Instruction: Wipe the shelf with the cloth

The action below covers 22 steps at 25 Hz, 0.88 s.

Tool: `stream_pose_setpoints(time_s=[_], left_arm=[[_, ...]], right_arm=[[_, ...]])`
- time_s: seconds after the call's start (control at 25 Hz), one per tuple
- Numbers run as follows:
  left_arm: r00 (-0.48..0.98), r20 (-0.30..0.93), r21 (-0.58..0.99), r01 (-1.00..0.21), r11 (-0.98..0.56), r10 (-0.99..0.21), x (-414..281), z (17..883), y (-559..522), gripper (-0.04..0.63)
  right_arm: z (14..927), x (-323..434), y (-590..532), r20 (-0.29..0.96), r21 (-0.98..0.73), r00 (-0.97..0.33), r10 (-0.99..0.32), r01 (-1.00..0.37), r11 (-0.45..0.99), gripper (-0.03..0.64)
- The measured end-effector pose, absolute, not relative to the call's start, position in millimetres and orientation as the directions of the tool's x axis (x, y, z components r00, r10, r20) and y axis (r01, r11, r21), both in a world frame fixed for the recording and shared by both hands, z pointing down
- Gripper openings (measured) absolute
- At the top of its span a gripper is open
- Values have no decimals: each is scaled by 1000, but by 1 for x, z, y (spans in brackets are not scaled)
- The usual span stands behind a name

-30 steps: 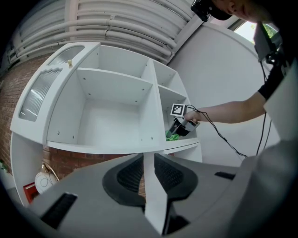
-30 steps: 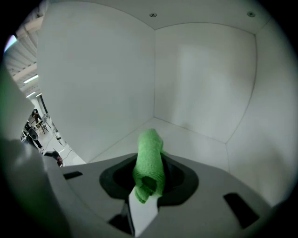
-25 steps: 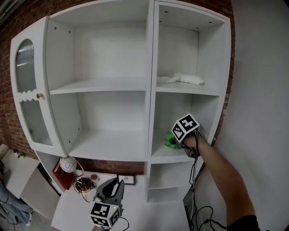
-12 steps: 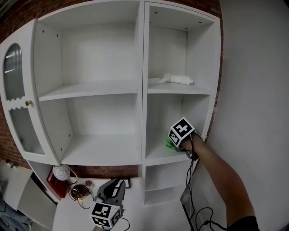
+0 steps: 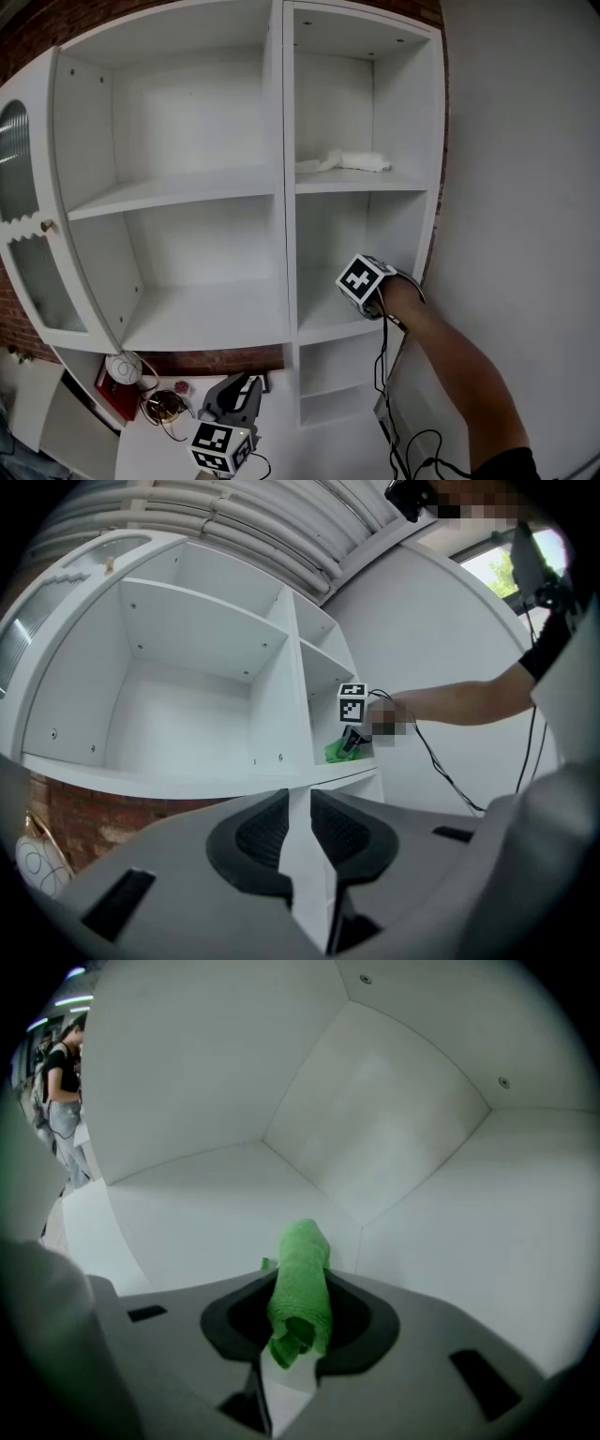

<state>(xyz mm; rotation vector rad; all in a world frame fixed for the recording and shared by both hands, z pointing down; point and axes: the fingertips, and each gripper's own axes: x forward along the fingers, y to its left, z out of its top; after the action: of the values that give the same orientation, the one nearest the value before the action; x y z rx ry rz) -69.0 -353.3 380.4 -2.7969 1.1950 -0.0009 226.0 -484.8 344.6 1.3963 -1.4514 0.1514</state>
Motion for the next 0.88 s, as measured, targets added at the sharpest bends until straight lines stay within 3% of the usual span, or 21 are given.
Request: stream_pose_setpoints(time_s=[0.28,0.6,0.72,0.88], left_arm=[[696,-45,-59,-718,-694,-716,-64,385,-352,72],[686,-32,-25,-727,-686,-726,-59,394,-345,72],[675,-31,-19,-738,-674,-738,-61,395,-343,72],[654,-27,-10,-757,-654,-756,-63,396,-339,72]], right_arm=[[350,234,-481,685,668,385,-619,-672,321,95],[347,239,-475,620,759,436,-652,-544,359,98],[325,220,-475,596,719,298,-746,-612,329,100],[285,159,-469,555,353,-153,-817,-847,398,101]])
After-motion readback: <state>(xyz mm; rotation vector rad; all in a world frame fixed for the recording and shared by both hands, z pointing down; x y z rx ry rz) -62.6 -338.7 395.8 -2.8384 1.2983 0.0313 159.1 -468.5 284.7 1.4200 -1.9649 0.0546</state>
